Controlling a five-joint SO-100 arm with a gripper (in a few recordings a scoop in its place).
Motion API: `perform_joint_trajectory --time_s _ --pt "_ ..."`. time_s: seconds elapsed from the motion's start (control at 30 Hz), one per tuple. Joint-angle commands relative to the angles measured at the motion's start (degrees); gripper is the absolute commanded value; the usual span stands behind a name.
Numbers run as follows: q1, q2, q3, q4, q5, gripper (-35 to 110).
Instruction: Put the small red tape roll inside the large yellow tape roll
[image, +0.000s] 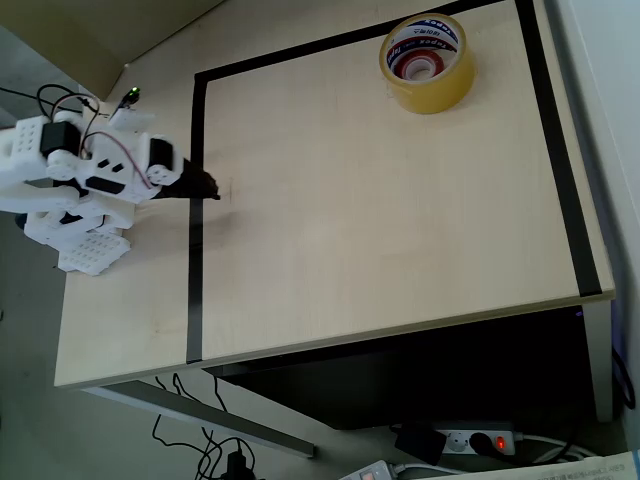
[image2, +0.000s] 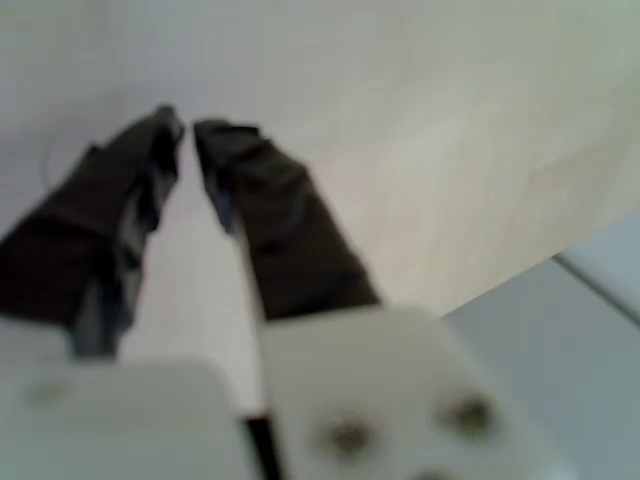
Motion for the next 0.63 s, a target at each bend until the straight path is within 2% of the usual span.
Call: perform_joint_trajectory --time_s 0.0,0.07,0.13,0.6 --pt "-1.93 13.89 4.31 7.12 1.05 0" --pt "-3.78 24.17 7.82 15.29 1.14 1" --pt "-4.83 25.49 8.61 18.72 2.55 1" --pt "-3.25 25.49 9.32 18.37 3.16 0"
